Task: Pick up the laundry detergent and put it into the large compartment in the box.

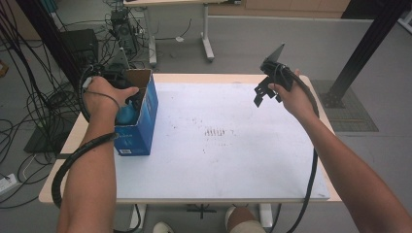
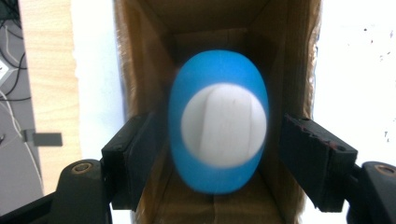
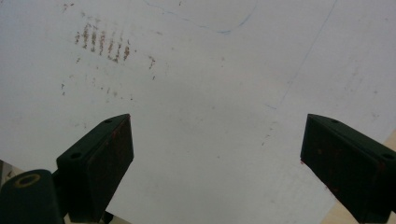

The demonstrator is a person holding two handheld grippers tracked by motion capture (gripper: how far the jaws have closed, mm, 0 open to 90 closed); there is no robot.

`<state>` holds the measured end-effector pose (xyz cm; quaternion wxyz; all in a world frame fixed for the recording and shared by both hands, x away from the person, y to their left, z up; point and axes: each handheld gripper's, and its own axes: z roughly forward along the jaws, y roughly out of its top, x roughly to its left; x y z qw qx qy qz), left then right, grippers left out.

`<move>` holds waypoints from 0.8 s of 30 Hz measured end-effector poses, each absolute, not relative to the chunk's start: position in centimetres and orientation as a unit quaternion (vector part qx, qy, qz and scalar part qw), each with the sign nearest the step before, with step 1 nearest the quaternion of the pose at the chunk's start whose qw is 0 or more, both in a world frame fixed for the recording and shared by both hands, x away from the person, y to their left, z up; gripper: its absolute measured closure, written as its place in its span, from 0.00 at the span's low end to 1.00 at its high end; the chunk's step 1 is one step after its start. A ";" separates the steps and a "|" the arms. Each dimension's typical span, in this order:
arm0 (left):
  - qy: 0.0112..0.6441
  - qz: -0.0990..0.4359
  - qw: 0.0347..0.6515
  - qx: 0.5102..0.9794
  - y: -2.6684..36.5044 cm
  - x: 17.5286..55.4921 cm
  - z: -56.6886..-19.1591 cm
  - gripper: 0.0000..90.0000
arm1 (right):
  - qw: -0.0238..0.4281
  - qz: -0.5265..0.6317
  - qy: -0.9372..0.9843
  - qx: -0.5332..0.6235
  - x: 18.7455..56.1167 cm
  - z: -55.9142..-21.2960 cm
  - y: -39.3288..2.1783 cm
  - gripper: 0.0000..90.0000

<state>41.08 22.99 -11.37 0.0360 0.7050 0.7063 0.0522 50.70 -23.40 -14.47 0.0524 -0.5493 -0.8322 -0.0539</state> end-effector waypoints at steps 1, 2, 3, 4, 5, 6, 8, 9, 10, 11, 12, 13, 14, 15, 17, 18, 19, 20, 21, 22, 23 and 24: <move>0.706 0.055 0.038 0.705 23.1 40.8 -11.0 0.32 | 0.053 -0.055 -0.833 -0.548 50.7 -14.5 -23.4 0.10; 0.707 0.056 0.038 0.704 23.1 40.7 -10.7 0.31 | 0.054 -0.053 -0.832 -0.549 50.8 -14.5 -23.3 0.10; 0.706 0.058 0.037 0.705 23.1 40.6 -10.5 0.31 | 0.054 -0.053 -0.833 -0.548 50.8 -14.5 -23.2 0.10; 0.704 0.061 0.039 0.707 23.1 40.3 -10.1 0.31 | 0.055 -0.053 -0.833 -0.547 50.8 -14.6 -23.2 0.10; 0.703 0.062 0.041 0.707 23.1 40.1 -9.8 0.30 | 0.055 -0.052 -0.834 -0.547 50.9 -14.6 -23.1 0.10; 0.701 0.063 0.041 0.710 23.0 39.9 -9.5 0.29 | 0.055 -0.054 -0.835 -0.545 50.8 -14.6 -23.0 0.10; 0.694 0.063 0.042 0.716 22.7 39.6 -9.1 0.28 | 0.055 -0.052 -0.836 -0.544 50.9 -14.7 -22.9 0.10; 0.691 0.063 0.044 0.719 22.6 39.4 -8.9 0.28 | 0.054 -0.052 -0.836 -0.544 50.9 -14.7 -22.8 0.10; 0.687 0.062 0.045 0.723 22.4 39.3 -8.7 0.27 | 0.054 -0.050 -0.836 -0.544 50.9 -14.7 -22.7 0.10; 0.682 0.062 0.047 0.727 22.2 39.1 -8.5 0.27 | 0.054 -0.051 -0.836 -0.543 50.9 -14.7 -22.7 0.10; 0.679 0.062 0.050 0.730 22.0 39.0 -8.3 0.27 | 0.055 -0.050 -0.836 -0.544 50.9 -14.7 -22.7 0.10; 0.676 0.062 0.052 0.732 21.7 38.9 -8.1 0.27 | 0.054 -0.049 -0.836 -0.544 50.9 -14.7 -22.7 0.10; 0.671 0.062 0.054 0.737 21.5 38.7 -8.0 0.26 | 0.054 -0.051 -0.835 -0.545 51.0 -14.7 -22.8 0.10; 0.666 0.061 0.056 0.741 21.3 38.6 -7.7 0.26 | 0.055 -0.051 -0.834 -0.547 51.0 -14.7 -22.8 0.10; 0.656 0.060 0.062 0.750 20.8 38.3 -7.3 0.25 | 0.057 -0.055 -0.832 -0.550 51.0 -14.8 -23.0 0.10; 0.651 0.061 0.063 0.754 20.6 38.2 -7.1 0.25 | 0.058 -0.055 -0.832 -0.549 51.1 -14.7 -23.1 0.10; 0.645 0.060 0.064 0.759 20.3 38.0 -6.9 0.24 | 0.059 -0.056 -0.831 -0.551 51.1 -14.7 -23.1 0.10; 0.638 0.058 0.066 0.765 20.0 37.9 -6.7 0.24 | 0.058 -0.055 -0.830 -0.552 51.1 -14.7 -23.1 0.10; 0.633 0.057 0.067 0.770 19.8 37.8 -6.5 0.23 | 0.058 -0.055 -0.830 -0.553 51.1 -14.6 -23.1 0.10; 0.627 0.056 0.069 0.774 19.5 37.6 -6.3 0.23 | 0.058 -0.055 -0.828 -0.554 51.1 -14.6 -23.1 0.10; 0.618 0.052 0.070 0.781 19.3 37.4 -6.2 0.22 | 0.059 -0.054 -0.828 -0.555 51.1 -14.5 -23.1 0.10; 0.611 0.049 0.076 0.786 19.1 37.2 -6.1 0.22 | 0.058 -0.053 -0.827 -0.556 51.2 -14.5 -23.0 0.10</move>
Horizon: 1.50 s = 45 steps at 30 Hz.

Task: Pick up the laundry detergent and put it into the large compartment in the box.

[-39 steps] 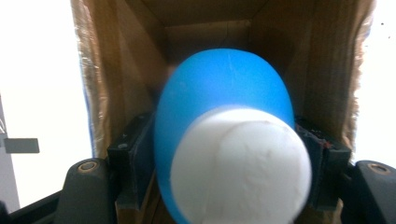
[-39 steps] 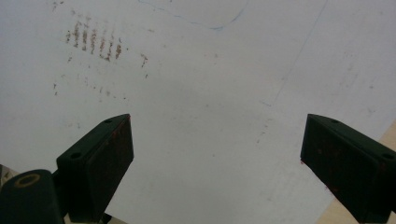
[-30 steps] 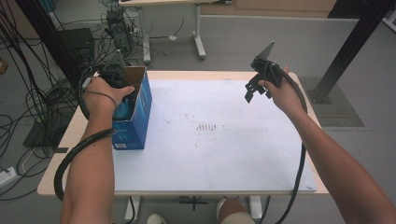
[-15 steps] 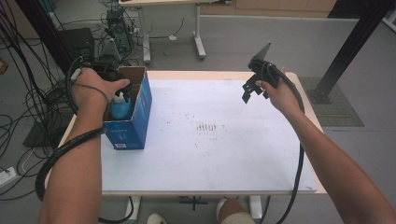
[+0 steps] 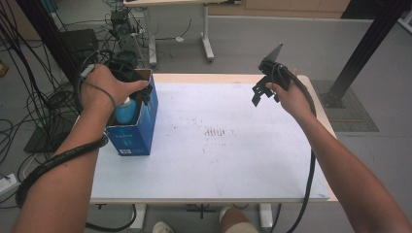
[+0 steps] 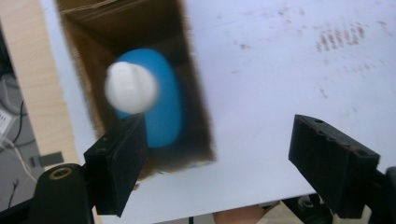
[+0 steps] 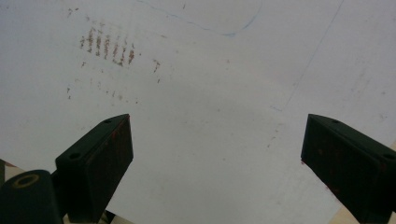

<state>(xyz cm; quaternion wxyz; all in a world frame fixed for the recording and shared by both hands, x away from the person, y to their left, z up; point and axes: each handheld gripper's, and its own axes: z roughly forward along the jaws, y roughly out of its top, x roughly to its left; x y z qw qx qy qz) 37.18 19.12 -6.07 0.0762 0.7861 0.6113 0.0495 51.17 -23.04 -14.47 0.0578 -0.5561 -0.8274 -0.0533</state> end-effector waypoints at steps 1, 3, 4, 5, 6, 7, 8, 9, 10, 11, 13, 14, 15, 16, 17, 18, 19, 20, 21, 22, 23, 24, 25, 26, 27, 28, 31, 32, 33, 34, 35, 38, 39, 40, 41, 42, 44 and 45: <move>0.604 0.048 0.081 0.791 18.9 36.9 -6.0 0.21 | 0.056 -0.055 -0.829 -0.554 51.1 -14.5 -23.1 0.10; 0.585 0.044 0.082 0.805 18.0 36.5 -5.9 0.19 | 0.056 -0.054 -0.827 -0.557 51.2 -14.4 -23.2 0.10; 0.581 0.045 0.085 0.808 17.7 36.3 -5.8 0.19 | 0.057 -0.053 -0.824 -0.561 51.2 -14.3 -23.2 0.10; 0.573 0.044 0.088 0.814 17.4 36.1 -5.8 0.19 | 0.055 -0.053 -0.824 -0.562 51.1 -14.3 -23.3 0.10; 0.566 0.042 0.089 0.819 17.0 36.0 -5.8 0.19 | 0.053 -0.052 -0.824 -0.562 51.1 -14.3 -23.3 0.10; 0.558 0.040 0.090 0.824 16.4 35.8 -5.8 0.18 | 0.053 -0.051 -0.823 -0.563 51.1 -14.3 -23.3 0.10; 0.554 0.039 0.091 0.827 16.1 35.7 -5.8 0.18 | 0.052 -0.051 -0.823 -0.563 51.1 -14.3 -23.3 0.10; 0.546 0.038 0.090 0.832 15.6 35.5 -5.8 0.18 | 0.052 -0.052 -0.823 -0.563 51.1 -14.3 -23.4 0.10; 0.540 0.037 0.090 0.836 15.2 35.4 -5.8 0.17 | 0.051 -0.051 -0.823 -0.563 51.1 -14.2 -23.4 0.10; 0.534 0.035 0.089 0.840 14.8 35.3 -5.8 0.17 | 0.050 -0.050 -0.824 -0.562 51.1 -14.2 -23.3 0.10; 0.522 0.033 0.089 0.848 13.9 35.1 -5.8 0.16 | 0.049 -0.052 -0.824 -0.563 51.1 -14.1 -23.4 0.10; 0.517 0.031 0.089 0.851 13.6 35.1 -5.8 0.15 | 0.050 -0.050 -0.822 -0.565 51.2 -14.1 -23.3 0.10; 0.511 0.030 0.090 0.854 13.2 35.0 -5.8 0.15 | 0.049 -0.051 -0.823 -0.563 51.2 -14.1 -23.3 0.10; 0.506 0.031 0.090 0.857 12.8 34.9 -5.8 0.15 | 0.048 -0.051 -0.824 -0.562 51.3 -14.0 -23.3 0.10; 0.502 0.030 0.091 0.860 12.5 34.8 -5.9 0.14 | 0.049 -0.052 -0.823 -0.564 51.3 -14.0 -23.3 0.10; 0.498 0.030 0.093 0.861 12.3 34.7 -5.9 0.13 | 0.048 -0.052 -0.823 -0.563 51.4 -13.9 -23.3 0.10; 0.495 0.028 0.092 0.864 12.0 34.8 -5.9 0.13 | 0.048 -0.052 -0.823 -0.563 51.5 -13.9 -23.3 0.10; 0.492 0.029 0.092 0.865 11.7 34.7 -5.9 0.13 | 0.048 -0.051 -0.823 -0.564 51.6 -13.9 -23.2 0.10; 0.489 0.028 0.094 0.867 11.5 34.7 -5.9 0.12 | 0.046 -0.050 -0.823 -0.564 51.7 -13.9 -23.2 0.10; 0.486 0.026 0.094 0.868 11.3 34.8 -6.0 0.12 | 0.046 -0.049 -0.823 -0.565 51.8 -13.8 -23.2 0.10; 0.484 0.025 0.094 0.870 11.1 34.9 -6.1 0.12 | 0.045 -0.049 -0.823 -0.564 51.8 -13.8 -23.1 0.10; 0.481 0.024 0.095 0.871 11.0 34.9 -6.1 0.12 | 0.045 -0.048 -0.823 -0.565 51.9 -13.8 -23.1 0.10; 0.480 0.023 0.095 0.872 10.8 35.0 -6.2 0.11 | 0.044 -0.047 -0.823 -0.565 51.9 -13.8 -23.0 0.10; 0.479 0.022 0.096 0.872 10.7 35.1 -6.3 0.11 | 0.044 -0.046 -0.823 -0.565 52.0 -13.8 -23.0 0.10; 0.477 0.021 0.097 0.873 10.5 35.1 -6.3 0.11 | 0.045 -0.045 -0.822 -0.566 52.1 -13.9 -23.0 0.10; 0.475 0.019 0.098 0.875 10.4 35.2 -6.4 0.11 | 0.046 -0.044 -0.822 -0.566 52.2 -13.9 -22.9 0.10; 0.470 0.019 0.101 0.877 9.8 35.4 -6.5 0.11 | 0.044 -0.041 -0.823 -0.566 52.3 -14.1 -22.7 0.10; 0.468 0.019 0.102 0.878 9.5 35.4 -6.5 0.11 | 0.045 -0.039 -0.822 -0.567 52.3 -14.2 -22.6 0.10; 0.466 0.018 0.103 0.878 9.4 35.5 -6.5 0.11 | 0.045 -0.038 -0.823 -0.566 52.4 -14.2 -22.5 0.10; 0.464 0.021 0.102 0.879 9.0 35.5 -6.4 0.11 | 0.044 -0.038 -0.822 -0.566 52.4 -14.2 -22.4 0.10; 0.463 0.023 0.102 0.880 8.7 35.6 -6.3 0.11 | 0.043 -0.038 -0.823 -0.565 52.3 -14.2 -22.3 0.10; 0.462 0.024 0.105 0.880 8.1 35.7 -6.0 0.11 | 0.043 -0.037 -0.824 -0.564 52.3 -14.1 -22.1 0.10; 0.460 0.025 0.106 0.881 7.8 35.8 -5.8 0.11 | 0.042 -0.037 -0.824 -0.564 52.2 -14.1 -22.1 0.10; 0.460 0.025 0.107 0.881 7.7 35.9 -5.8 0.11 | 0.042 -0.038 -0.824 -0.563 52.2 -14.1 -22.2 0.10; 0.459 0.026 0.107 0.882 7.4 35.9 -5.7 0.11 | 0.042 -0.037 -0.824 -0.564 52.1 -14.0 -22.1 0.10; 0.458 0.027 0.107 0.882 7.1 36.0 -5.6 0.11 | 0.042 -0.038 -0.824 -0.563 52.1 -14.0 -22.2 0.10; 0.456 0.027 0.107 0.883 6.8 36.0 -5.5 0.11 | 0.042 -0.040 -0.824 -0.563 52.0 -13.9 -22.3 0.10; 0.456 0.027 0.108 0.883 6.6 36.0 -5.4 0.11 | 0.042 -0.040 -0.824 -0.563 52.0 -13.9 -22.3 0.10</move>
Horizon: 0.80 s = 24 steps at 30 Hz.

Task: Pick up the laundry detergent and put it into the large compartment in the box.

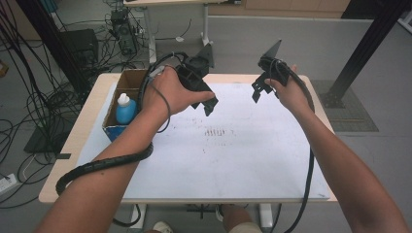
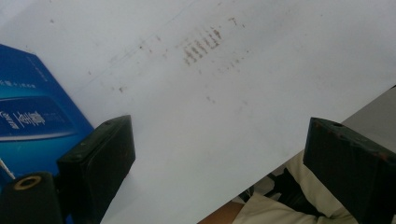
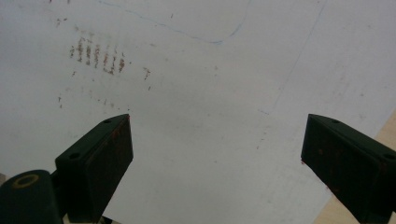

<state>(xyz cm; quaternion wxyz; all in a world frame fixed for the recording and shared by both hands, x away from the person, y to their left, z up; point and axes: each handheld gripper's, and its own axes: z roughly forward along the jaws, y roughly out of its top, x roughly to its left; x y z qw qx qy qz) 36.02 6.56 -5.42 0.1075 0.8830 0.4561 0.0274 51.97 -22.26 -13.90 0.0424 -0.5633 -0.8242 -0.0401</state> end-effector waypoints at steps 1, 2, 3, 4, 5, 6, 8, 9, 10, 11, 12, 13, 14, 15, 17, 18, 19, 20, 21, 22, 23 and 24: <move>0.455 0.028 0.106 0.884 6.3 36.1 -5.4 0.11 | 0.042 -0.040 -0.824 -0.563 51.9 -13.9 -22.3 0.10; 0.455 0.029 0.106 0.884 6.1 36.1 -5.3 0.11 | 0.042 -0.040 -0.825 -0.563 51.9 -13.9 -22.3 0.10; 0.455 0.030 0.107 0.883 6.0 36.1 -5.3 0.11 | 0.042 -0.039 -0.825 -0.563 52.0 -13.9 -22.3 0.10; 0.455 0.031 0.108 0.883 5.8 36.1 -5.2 0.11 | 0.042 -0.040 -0.825 -0.563 51.9 -13.9 -22.3 0.10; 0.456 0.031 0.109 0.883 5.7 36.3 -5.1 0.11 | 0.042 -0.038 -0.825 -0.562 52.0 -13.9 -22.2 0.10; 0.457 0.031 0.108 0.882 5.6 36.4 -5.1 0.11 | 0.043 -0.038 -0.825 -0.562 52.0 -13.9 -22.2 0.10; 0.460 0.033 0.111 0.880 5.4 36.6 -5.0 0.11 | 0.043 -0.039 -0.825 -0.562 51.9 -13.9 -22.2 0.10; 0.461 0.032 0.113 0.879 5.4 36.7 -5.0 0.11 | 0.043 -0.039 -0.825 -0.562 51.9 -13.9 -22.2 0.10; 0.463 0.032 0.113 0.879 5.3 36.9 -5.0 0.11 | 0.043 -0.040 -0.825 -0.562 51.9 -13.8 -22.3 0.10; 0.465 0.032 0.113 0.878 5.3 37.0 -5.1 0.11 | 0.043 -0.040 -0.825 -0.562 51.8 -13.8 -22.3 0.10; 0.467 0.032 0.113 0.877 5.2 37.2 -5.1 0.11 | 0.043 -0.041 -0.825 -0.562 51.8 -13.8 -22.4 0.10; 0.468 0.031 0.113 0.876 5.2 37.3 -5.1 0.11 | 0.042 -0.041 -0.825 -0.562 51.8 -13.8 -22.4 0.10; 0.471 0.032 0.114 0.874 5.2 37.5 -5.1 0.11 | 0.042 -0.041 -0.825 -0.562 51.8 -13.8 -22.5 0.10; 0.474 0.031 0.115 0.873 5.3 37.6 -5.1 0.11 | 0.043 -0.041 -0.825 -0.562 51.8 -13.8 -22.5 0.10; 0.477 0.029 0.117 0.870 5.3 37.8 -5.2 0.11 | 0.043 -0.041 -0.825 -0.562 51.8 -13.8 -22.5 0.10; 0.478 0.028 0.118 0.870 5.3 38.0 -5.3 0.11 | 0.044 -0.041 -0.825 -0.562 51.8 -13.8 -22.6 0.10; 0.480 0.027 0.117 0.869 5.3 38.0 -5.3 0.11 | 0.043 -0.042 -0.825 -0.562 51.8 -13.8 -22.6 0.10; 0.481 0.028 0.116 0.869 5.2 38.0 -5.4 0.11 | 0.044 -0.042 -0.825 -0.561 51.8 -13.8 -22.6 0.10; 0.480 0.027 0.116 0.869 5.2 38.1 -5.4 0.11 | 0.044 -0.042 -0.825 -0.561 51.8 -13.8 -22.6 0.10; 0.480 0.026 0.116 0.869 5.2 38.1 -5.4 0.11 | 0.045 -0.043 -0.825 -0.561 51.8 -13.8 -22.6 0.10; 0.480 0.026 0.114 0.870 5.2 38.1 -5.5 0.11 | 0.044 -0.042 -0.826 -0.560 51.8 -13.8 -22.5 0.10; 0.480 0.026 0.113 0.869 5.1 38.1 -5.5 0.11 | 0.045 -0.042 -0.826 -0.561 51.8 -13.8 -22.4 0.10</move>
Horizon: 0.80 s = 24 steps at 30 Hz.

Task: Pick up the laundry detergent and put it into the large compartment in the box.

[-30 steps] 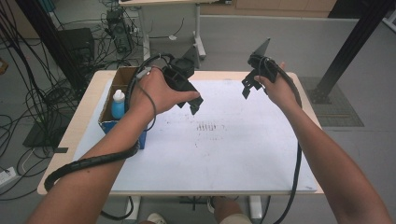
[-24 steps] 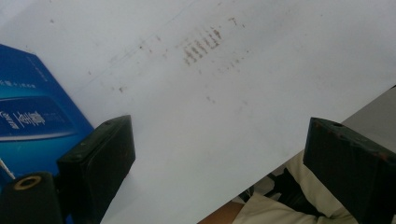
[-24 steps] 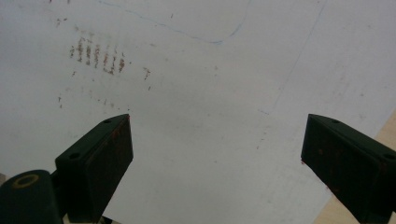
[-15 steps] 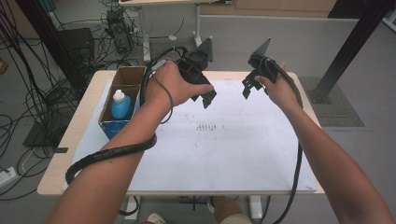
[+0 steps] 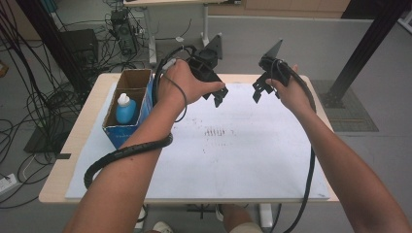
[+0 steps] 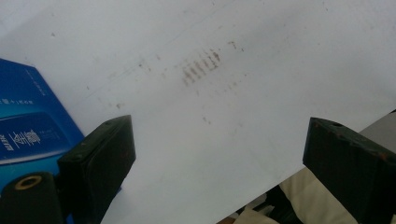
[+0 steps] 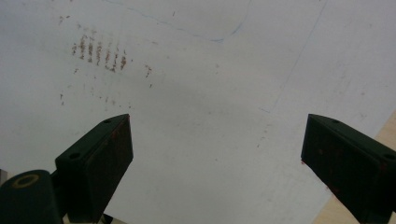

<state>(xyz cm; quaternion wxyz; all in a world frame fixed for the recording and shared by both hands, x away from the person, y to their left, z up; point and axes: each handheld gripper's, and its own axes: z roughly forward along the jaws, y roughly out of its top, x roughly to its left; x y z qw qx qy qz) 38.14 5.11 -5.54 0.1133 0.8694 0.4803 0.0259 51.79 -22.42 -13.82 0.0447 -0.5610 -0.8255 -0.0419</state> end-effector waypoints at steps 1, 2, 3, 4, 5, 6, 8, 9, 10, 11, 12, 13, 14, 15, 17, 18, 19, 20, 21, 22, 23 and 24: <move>0.480 0.025 0.114 0.869 5.1 38.1 -5.6 0.11 | 0.045 -0.041 -0.826 -0.560 51.8 -13.8 -22.4 0.10; 0.479 0.025 0.113 0.870 5.1 38.2 -5.6 0.11 | 0.045 -0.041 -0.826 -0.560 51.8 -13.9 -22.3 0.10; 0.480 0.025 0.112 0.870 5.1 38.2 -5.6 0.11 | 0.045 -0.041 -0.827 -0.559 51.8 -13.9 -22.2 0.10; 0.480 0.025 0.113 0.870 5.1 38.2 -5.7 0.11 | 0.046 -0.041 -0.827 -0.558 51.9 -13.9 -22.1 0.10; 0.481 0.024 0.113 0.869 5.1 38.2 -5.7 0.11 | 0.045 -0.042 -0.828 -0.557 51.9 -13.9 -22.1 0.10; 0.481 0.025 0.113 0.869 5.1 38.2 -5.7 0.11 | 0.045 -0.042 -0.829 -0.556 51.8 -13.9 -22.0 0.10; 0.479 0.024 0.112 0.870 5.1 38.2 -5.8 0.11 | 0.045 -0.042 -0.829 -0.556 51.8 -13.9 -22.1 0.10; 0.480 0.023 0.111 0.870 5.1 38.3 -5.8 0.11 | 0.045 -0.041 -0.828 -0.558 51.8 -13.8 -22.1 0.10; 0.480 0.024 0.111 0.870 5.1 38.2 -5.8 0.11 | 0.045 -0.042 -0.828 -0.558 51.8 -13.8 -22.1 0.10; 0.480 0.023 0.112 0.870 5.2 38.3 -5.8 0.11 | 0.044 -0.043 -0.827 -0.558 51.7 -13.8 -22.2 0.10; 0.479 0.022 0.112 0.870 5.2 38.2 -5.9 0.11 | 0.044 -0.043 -0.827 -0.559 51.7 -13.8 -22.2 0.10; 0.479 0.024 0.111 0.870 5.1 38.2 -5.9 0.11 | 0.045 -0.043 -0.827 -0.558 51.7 -13.8 -22.3 0.10; 0.479 0.024 0.111 0.870 5.1 38.2 -5.9 0.11 | 0.044 -0.043 -0.827 -0.559 51.7 -13.8 -22.4 0.10; 0.480 0.023 0.112 0.870 5.1 38.2 -5.8 0.11 | 0.044 -0.043 -0.826 -0.560 51.7 -13.7 -22.4 0.10; 0.478 0.023 0.113 0.871 5.1 38.1 -5.8 0.11 | 0.044 -0.043 -0.826 -0.560 51.6 -13.7 -22.4 0.10; 0.478 0.022 0.113 0.871 5.1 38.1 -5.8 0.11 | 0.044 -0.044 -0.827 -0.558 51.6 -13.7 -22.4 0.10; 0.477 0.023 0.112 0.871 5.1 38.1 -5.9 0.11 | 0.044 -0.044 -0.827 -0.559 51.6 -13.7 -22.4 0.10; 0.477 0.023 0.111 0.871 5.1 38.1 -5.9 0.11 | 0.044 -0.044 -0.827 -0.558 51.6 -13.7 -22.4 0.10; 0.477 0.022 0.111 0.871 5.1 38.1 -5.9 0.11 | 0.044 -0.044 -0.827 -0.558 51.6 -13.7 -22.4 0.10; 0.477 0.022 0.112 0.871 5.1 38.1 -5.9 0.11 | 0.044 -0.045 -0.827 -0.558 51.6 -13.7 -22.3 0.10; 0.477 0.022 0.111 0.871 5.0 38.1 -5.8 0.11 | 0.044 -0.045 -0.827 -0.558 51.6 -13.7 -22.3 0.10; 0.477 0.023 0.112 0.871 5.0 38.1 -5.8 0.11 | 0.044 -0.045 -0.828 -0.557 51.6 -13.7 -22.3 0.10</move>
